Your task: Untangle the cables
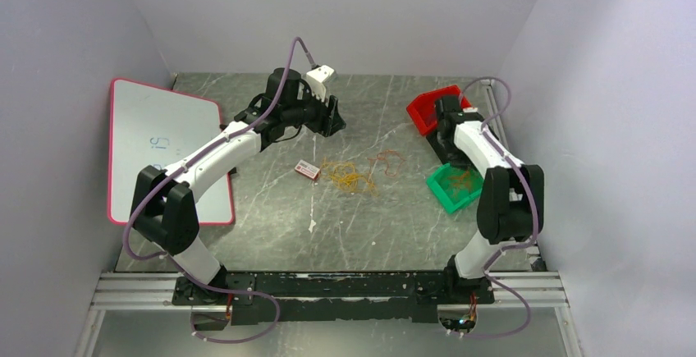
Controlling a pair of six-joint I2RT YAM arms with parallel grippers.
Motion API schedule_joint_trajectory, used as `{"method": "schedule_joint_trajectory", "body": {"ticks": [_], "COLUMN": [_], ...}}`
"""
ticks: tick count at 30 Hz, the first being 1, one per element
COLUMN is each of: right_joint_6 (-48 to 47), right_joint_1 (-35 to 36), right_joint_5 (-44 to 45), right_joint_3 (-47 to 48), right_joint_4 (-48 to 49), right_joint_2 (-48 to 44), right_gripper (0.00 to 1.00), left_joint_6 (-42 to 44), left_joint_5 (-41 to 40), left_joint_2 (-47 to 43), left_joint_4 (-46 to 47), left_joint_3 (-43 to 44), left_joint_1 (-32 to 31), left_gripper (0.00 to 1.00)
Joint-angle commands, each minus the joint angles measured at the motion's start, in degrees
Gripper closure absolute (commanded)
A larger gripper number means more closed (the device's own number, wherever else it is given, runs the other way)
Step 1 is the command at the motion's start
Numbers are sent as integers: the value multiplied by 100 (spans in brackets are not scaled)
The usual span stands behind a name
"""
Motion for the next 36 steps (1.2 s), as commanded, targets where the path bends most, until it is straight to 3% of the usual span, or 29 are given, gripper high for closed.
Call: {"method": "schedule_joint_trajectory", "body": {"ticks": [1, 9, 18, 23, 30, 36], "right_joint_6": [19, -28, -33, -129, -3, 666], "right_joint_1": [-39, -38, -52, -68, 0, 508], "right_joint_5": [-65, -30, -505, -1570, -4141, -4399], "right_joint_3": [462, 508, 487, 374, -52, -292], "right_joint_4": [-346, -669, -405, 52, 1309, 2088], "right_joint_2": [-505, -883, -1050, -1224, -1361, -937], "right_gripper": [65, 64, 63, 63, 62, 61], "left_joint_6": [41, 43, 51, 69, 87, -50], "left_joint_5": [21, 28, 8, -39, -186, -371], "left_joint_2": [-199, -166, -187, -218, -285, -398], "left_joint_4": [173, 168, 150, 134, 154, 177], "left_joint_3": [-53, -44, -44, -51, -84, -142], "left_joint_1": [33, 35, 33, 35, 37, 33], "left_gripper": [38, 38, 39, 39, 39, 39]}}
